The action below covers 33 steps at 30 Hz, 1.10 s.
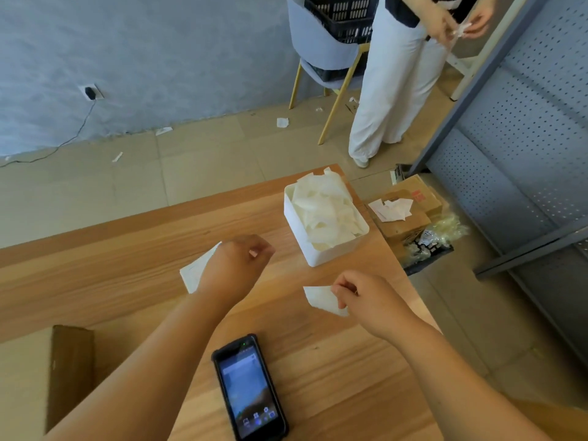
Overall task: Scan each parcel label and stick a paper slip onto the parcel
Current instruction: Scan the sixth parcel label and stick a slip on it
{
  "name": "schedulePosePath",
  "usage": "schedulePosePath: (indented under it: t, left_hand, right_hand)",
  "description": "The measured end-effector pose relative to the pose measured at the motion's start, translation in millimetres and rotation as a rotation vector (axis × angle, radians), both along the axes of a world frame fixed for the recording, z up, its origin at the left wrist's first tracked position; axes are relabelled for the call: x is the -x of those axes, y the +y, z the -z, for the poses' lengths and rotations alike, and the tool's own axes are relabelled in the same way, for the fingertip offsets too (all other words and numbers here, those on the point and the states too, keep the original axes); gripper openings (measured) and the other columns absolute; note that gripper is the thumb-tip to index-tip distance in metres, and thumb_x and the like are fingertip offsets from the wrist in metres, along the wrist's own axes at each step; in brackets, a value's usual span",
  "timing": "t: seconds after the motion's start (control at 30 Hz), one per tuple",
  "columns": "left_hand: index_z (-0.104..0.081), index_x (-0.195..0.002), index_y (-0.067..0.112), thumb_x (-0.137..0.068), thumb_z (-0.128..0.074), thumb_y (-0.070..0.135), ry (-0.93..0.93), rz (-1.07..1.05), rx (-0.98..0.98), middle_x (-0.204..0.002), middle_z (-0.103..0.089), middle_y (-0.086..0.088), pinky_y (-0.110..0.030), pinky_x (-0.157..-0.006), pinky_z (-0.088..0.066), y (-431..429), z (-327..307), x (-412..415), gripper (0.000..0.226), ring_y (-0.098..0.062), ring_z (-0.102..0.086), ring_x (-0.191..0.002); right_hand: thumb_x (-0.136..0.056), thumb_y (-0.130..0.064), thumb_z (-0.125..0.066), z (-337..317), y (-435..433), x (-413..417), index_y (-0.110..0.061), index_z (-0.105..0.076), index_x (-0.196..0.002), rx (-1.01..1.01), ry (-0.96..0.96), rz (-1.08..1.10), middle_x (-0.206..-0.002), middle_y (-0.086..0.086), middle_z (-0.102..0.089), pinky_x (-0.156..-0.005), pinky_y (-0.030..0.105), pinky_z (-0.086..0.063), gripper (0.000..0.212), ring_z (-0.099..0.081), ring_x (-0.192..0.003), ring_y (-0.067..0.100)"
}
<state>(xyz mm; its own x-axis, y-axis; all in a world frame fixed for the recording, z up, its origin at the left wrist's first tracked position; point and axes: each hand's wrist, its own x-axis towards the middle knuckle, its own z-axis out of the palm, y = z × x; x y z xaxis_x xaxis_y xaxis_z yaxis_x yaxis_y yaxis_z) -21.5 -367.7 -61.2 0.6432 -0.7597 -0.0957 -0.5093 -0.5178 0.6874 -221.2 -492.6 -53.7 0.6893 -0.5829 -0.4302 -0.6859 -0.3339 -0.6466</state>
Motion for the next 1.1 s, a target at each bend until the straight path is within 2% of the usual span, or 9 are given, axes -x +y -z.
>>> schedulePosePath:
  t: [0.1, 0.23, 0.3, 0.43, 0.6, 0.7, 0.83, 0.93, 1.1]
  left_hand:
    - [-0.06, -0.076, 0.042, -0.087, -0.059, 0.041, 0.136, -0.108, -0.03, -0.079, -0.06, 0.025, -0.009, -0.057, -0.034, 45.1, 2.2, 9.9, 0.011, 0.011, -0.054, -0.071]
    - [-0.063, -0.073, 0.04, -0.085, -0.06, 0.042, 0.271, -0.203, -0.021, -0.076, -0.064, 0.022, -0.006, -0.054, -0.036, 111.2, 10.2, 23.4, 0.012, 0.015, -0.054, -0.074]
    - [-0.065, -0.074, 0.038, -0.083, -0.061, 0.043, 0.333, -0.258, 0.004, -0.072, -0.067, 0.019, -0.013, -0.059, -0.039, 143.5, 14.1, 27.0, 0.012, 0.009, -0.058, -0.071]
    - [-0.068, -0.074, 0.034, -0.085, -0.057, 0.046, 0.433, -0.332, 0.046, -0.075, -0.069, 0.016, -0.023, -0.063, -0.045, 204.8, 16.0, 27.3, 0.02, 0.0, -0.063, -0.068]
    - [-0.068, -0.076, 0.028, -0.089, -0.054, 0.044, 0.488, -0.456, 0.13, -0.072, -0.069, 0.013, -0.028, -0.062, -0.045, 270.9, 5.4, 15.1, 0.026, -0.001, -0.062, -0.061]
    - [-0.069, -0.08, 0.017, -0.09, -0.05, 0.045, 0.513, -0.477, 0.152, -0.076, -0.07, -0.003, -0.042, -0.069, -0.052, 302.7, -1.6, 8.5, 0.035, -0.019, -0.064, -0.07]
    - [-0.071, -0.081, 0.023, -0.09, -0.053, 0.039, 0.642, -0.515, 0.225, -0.076, -0.073, 0.008, -0.032, -0.068, -0.053, 337.6, -8.3, 0.4, 0.026, -0.009, -0.066, -0.065]
    - [-0.07, -0.082, 0.021, -0.086, -0.063, 0.03, 0.658, -0.499, 0.268, -0.074, -0.073, 0.005, -0.028, -0.065, -0.051, 361.4, -9.6, -7.5, 0.012, -0.008, -0.066, -0.064]
    - [-0.066, -0.078, 0.015, -0.082, -0.069, 0.015, 0.671, -0.497, 0.293, -0.065, -0.068, 0.005, -0.023, -0.059, -0.048, 399.6, -8.1, -18.2, 0.004, -0.008, -0.063, -0.061]
  right_hand:
    - [-0.094, -0.024, -0.052, -4.3, 25.2, -13.0, -0.025, -0.06, -0.072, -0.063, -0.07, 0.003, -0.069, -0.005, -0.066, -0.068, 0.034, -0.051, 0.023, -0.061, -0.069, 0.011]
    - [-0.094, -0.029, -0.053, -5.6, 63.6, -33.5, -0.032, -0.062, -0.077, -0.045, -0.143, -0.046, -0.065, -0.012, -0.064, -0.06, 0.028, -0.047, 0.019, -0.057, -0.059, 0.001]
    - [-0.094, -0.031, -0.053, -6.8, 86.1, -44.9, -0.034, -0.062, -0.079, -0.045, -0.165, -0.073, -0.066, -0.015, -0.064, -0.058, 0.024, -0.043, 0.018, -0.056, -0.057, -0.001]
    - [-0.094, -0.027, -0.056, -11.4, 139.8, -68.9, -0.035, -0.064, -0.083, -0.119, -0.216, -0.124, -0.078, -0.016, -0.07, -0.063, 0.027, -0.052, 0.016, -0.063, -0.065, 0.002]
    - [-0.09, -0.019, -0.064, -16.7, 207.0, -88.8, -0.044, -0.068, -0.082, -0.218, -0.27, -0.166, -0.085, -0.018, -0.071, -0.079, 0.028, -0.056, 0.026, -0.066, -0.081, 0.005]
    - [-0.086, -0.017, -0.069, -19.5, 242.9, -97.4, -0.043, -0.069, -0.087, -0.256, -0.302, -0.182, -0.091, -0.017, -0.072, -0.083, 0.02, -0.052, 0.026, -0.065, -0.088, -0.001]
    - [-0.08, -0.008, -0.074, -22.2, 285.6, -108.9, -0.036, -0.068, -0.099, -0.324, -0.322, -0.216, -0.101, -0.008, -0.071, -0.089, 0.022, -0.051, 0.034, -0.065, -0.094, 0.002]
    - [-0.079, -0.004, -0.074, -20.9, 313.1, -115.1, -0.037, -0.067, -0.1, -0.345, -0.342, -0.254, -0.106, -0.01, -0.068, -0.094, 0.027, -0.05, 0.04, -0.064, -0.098, 0.003]
    - [-0.078, -0.029, -0.075, -15.6, 352.0, -122.5, -0.04, -0.073, -0.09, -0.369, -0.361, -0.196, -0.099, -0.011, -0.072, -0.092, 0.032, -0.052, 0.016, -0.065, -0.097, 0.006]
